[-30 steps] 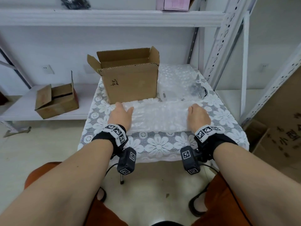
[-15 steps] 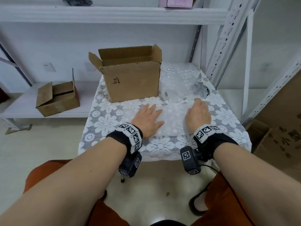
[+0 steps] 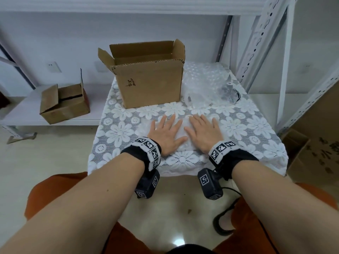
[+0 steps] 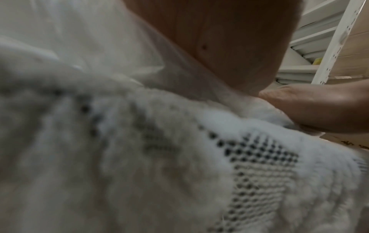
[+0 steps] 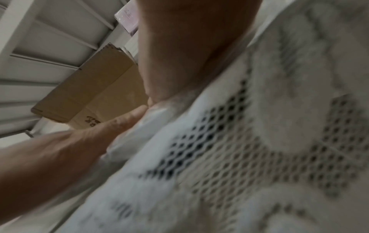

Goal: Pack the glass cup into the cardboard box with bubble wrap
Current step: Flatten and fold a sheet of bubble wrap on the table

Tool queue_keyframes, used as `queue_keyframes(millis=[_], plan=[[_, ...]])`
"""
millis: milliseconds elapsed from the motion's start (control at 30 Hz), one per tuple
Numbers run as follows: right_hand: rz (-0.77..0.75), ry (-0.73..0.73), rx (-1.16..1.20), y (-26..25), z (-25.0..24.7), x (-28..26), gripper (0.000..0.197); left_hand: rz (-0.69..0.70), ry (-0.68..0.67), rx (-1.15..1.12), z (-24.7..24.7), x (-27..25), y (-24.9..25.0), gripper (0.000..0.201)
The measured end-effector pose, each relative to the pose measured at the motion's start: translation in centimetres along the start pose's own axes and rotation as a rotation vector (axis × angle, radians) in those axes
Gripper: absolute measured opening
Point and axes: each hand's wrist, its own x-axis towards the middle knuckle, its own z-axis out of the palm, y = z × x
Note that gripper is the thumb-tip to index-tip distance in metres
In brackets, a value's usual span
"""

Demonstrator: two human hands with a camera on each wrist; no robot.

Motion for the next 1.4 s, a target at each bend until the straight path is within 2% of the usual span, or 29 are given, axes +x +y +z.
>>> queue_keyframes(millis=[133, 300, 433, 500, 700, 900, 1000, 1100, 1200, 1267, 1333, 1400], plan=[[0.057, -0.029, 0.038, 1.1, 0.0, -0.2, 0.068, -0.016, -0.010, -0.032, 0.1, -0.1, 0.2, 0.072], [0.124, 0.020, 0.140, 1.5, 0.1, -0.4, 0.065, -0.023, -0.047, -0.082, -0.4, -0.4, 0.0, 0.074], [0.306, 0.275, 0.345, 1.8, -0.2, -0.6, 0.057, -0.036, -0.070, -0.095, -0.5, -0.7, 0.0, 0.078], [0.398, 0.327, 0.444, 1.9, -1.2, -0.8, 0.054, -0.044, -0.066, -0.095, -0.5, -0.8, 0.1, 0.079], [0.604, 0.099, 0.604, 2.9, -4.4, -0.3, 0.062, -0.032, 0.004, -0.091, -0.2, -1.0, 0.3, 0.077], [0.578, -0.063, 0.612, 3.1, -5.9, -1.7, 0.078, 0.020, 0.005, -0.098, -0.6, -1.2, 1.6, 0.057], [0.562, -0.090, 0.618, 2.7, -5.9, -1.7, 0.067, 0.026, -0.030, -0.088, -0.7, -1.2, 1.6, 0.057], [0.534, 0.018, 0.667, 2.0, -5.6, -1.4, 0.047, 0.035, -0.060, -0.079, -0.7, -1.0, 1.5, 0.062], [0.373, 0.143, 0.682, 0.6, -5.1, -1.2, 0.057, 0.041, -0.068, -0.096, -0.7, -1.1, 1.5, 0.064], [0.237, 0.196, 0.646, -0.7, -5.1, -1.3, 0.056, 0.038, -0.066, -0.100, -0.8, -1.1, 1.6, 0.066], [0.137, 0.155, 0.680, -1.8, -4.9, -1.2, 0.049, 0.025, -0.066, -0.087, -0.8, -1.1, 1.7, 0.069], [0.101, 0.070, 0.727, -2.6, -4.4, -1.0, 0.039, 0.021, -0.064, -0.080, -0.8, -1.0, 1.7, 0.070]])
